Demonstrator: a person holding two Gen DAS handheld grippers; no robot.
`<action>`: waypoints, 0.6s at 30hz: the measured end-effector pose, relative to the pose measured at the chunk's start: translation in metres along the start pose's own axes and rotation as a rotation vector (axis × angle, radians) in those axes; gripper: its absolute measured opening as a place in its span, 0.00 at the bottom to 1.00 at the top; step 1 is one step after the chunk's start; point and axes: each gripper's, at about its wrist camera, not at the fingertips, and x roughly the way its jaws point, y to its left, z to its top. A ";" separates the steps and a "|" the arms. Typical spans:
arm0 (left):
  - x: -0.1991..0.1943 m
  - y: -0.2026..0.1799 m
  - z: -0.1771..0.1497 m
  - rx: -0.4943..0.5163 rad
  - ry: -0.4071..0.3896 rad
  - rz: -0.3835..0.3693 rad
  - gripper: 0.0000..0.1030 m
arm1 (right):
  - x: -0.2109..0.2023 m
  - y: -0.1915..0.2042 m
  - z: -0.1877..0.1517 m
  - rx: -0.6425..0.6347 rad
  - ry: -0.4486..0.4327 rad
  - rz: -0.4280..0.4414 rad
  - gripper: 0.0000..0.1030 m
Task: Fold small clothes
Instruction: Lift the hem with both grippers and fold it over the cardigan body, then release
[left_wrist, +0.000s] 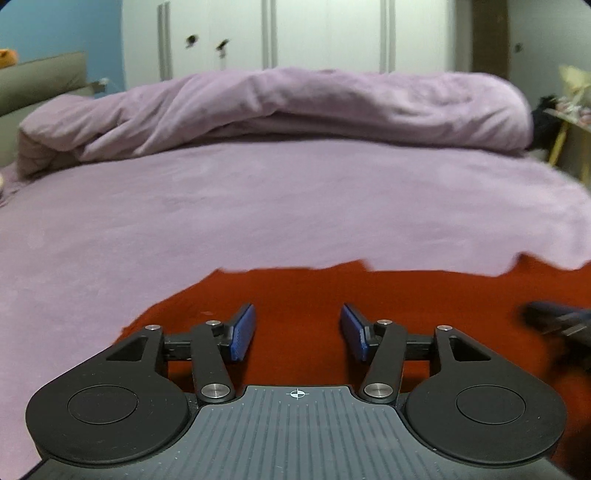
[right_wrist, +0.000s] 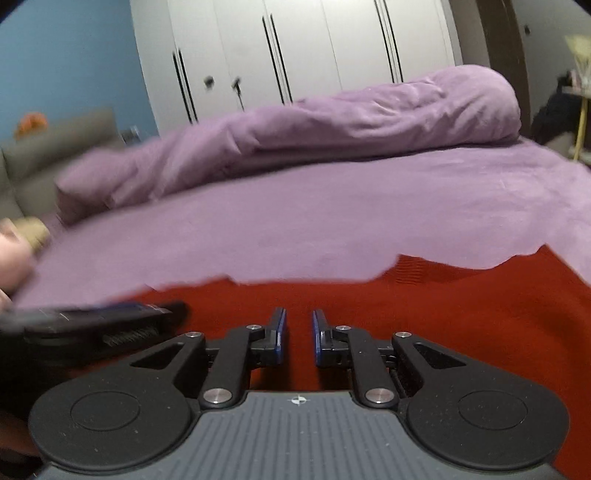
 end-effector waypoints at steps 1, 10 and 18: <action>0.003 0.005 -0.001 -0.016 -0.004 -0.006 0.58 | 0.003 -0.008 0.001 -0.004 0.006 -0.037 0.12; 0.011 0.020 -0.001 -0.093 0.002 -0.064 0.59 | -0.028 -0.138 0.005 0.171 -0.067 -0.238 0.00; 0.013 0.029 0.000 -0.138 0.009 -0.109 0.59 | -0.035 -0.173 -0.017 0.353 -0.109 -0.193 0.00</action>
